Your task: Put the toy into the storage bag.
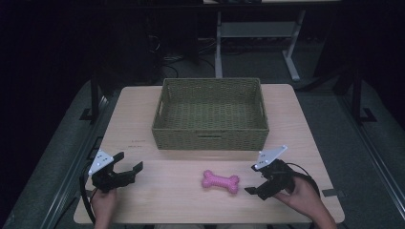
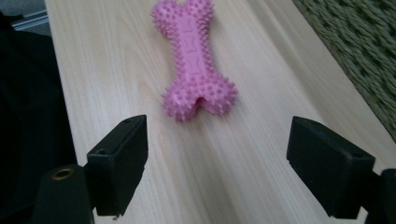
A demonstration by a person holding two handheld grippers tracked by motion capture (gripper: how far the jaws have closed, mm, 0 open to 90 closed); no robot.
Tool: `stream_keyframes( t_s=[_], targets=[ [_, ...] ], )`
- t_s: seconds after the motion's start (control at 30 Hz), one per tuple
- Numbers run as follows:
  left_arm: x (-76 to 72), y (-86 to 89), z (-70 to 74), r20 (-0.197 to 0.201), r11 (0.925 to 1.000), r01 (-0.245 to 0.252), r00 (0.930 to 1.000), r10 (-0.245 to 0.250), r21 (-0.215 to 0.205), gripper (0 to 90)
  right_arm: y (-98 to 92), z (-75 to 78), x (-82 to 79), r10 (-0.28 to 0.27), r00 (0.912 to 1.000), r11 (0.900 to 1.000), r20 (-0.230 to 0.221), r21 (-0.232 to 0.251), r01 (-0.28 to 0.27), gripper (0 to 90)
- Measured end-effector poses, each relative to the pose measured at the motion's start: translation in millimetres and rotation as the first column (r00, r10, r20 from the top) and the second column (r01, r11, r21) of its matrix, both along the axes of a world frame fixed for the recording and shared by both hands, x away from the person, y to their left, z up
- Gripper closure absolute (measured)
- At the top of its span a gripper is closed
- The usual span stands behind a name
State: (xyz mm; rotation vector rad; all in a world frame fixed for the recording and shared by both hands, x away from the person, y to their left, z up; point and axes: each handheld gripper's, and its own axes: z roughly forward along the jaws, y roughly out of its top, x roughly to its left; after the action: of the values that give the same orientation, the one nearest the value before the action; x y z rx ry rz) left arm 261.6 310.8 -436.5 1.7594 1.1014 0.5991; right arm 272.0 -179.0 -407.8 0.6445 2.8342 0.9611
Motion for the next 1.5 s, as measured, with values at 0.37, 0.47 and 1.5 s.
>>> stream_keyframes(
  t_s=[0.37, 0.47, 1.5],
  targets=[
    [-0.1, 0.0, 0.3, 0.003, 1.0000, 0.000, 1.0000, 0.000, -0.003, 12.8, 16.6, 3.7, 8.2, 0.051, 0.9987, 0.998, -0.001, -0.022, -0.051, 19.5],
    [0.0, -0.1, 0.5, 0.003, 1.0000, 0.000, 1.0000, 0.000, -0.003, 12.8, 21.0, 4.6, 10.2, 0.061, 0.9981, 0.998, -0.004, -0.034, -0.061, 19.5],
    [-0.3, 2.0, 1.8, 0.009, 0.9999, -0.002, 1.0000, 0.003, -0.012, 12.8, 83.3, 5.7, 33.0, 0.193, 0.9798, 0.972, -0.054, -0.128, -0.198, 21.8]
  ],
)
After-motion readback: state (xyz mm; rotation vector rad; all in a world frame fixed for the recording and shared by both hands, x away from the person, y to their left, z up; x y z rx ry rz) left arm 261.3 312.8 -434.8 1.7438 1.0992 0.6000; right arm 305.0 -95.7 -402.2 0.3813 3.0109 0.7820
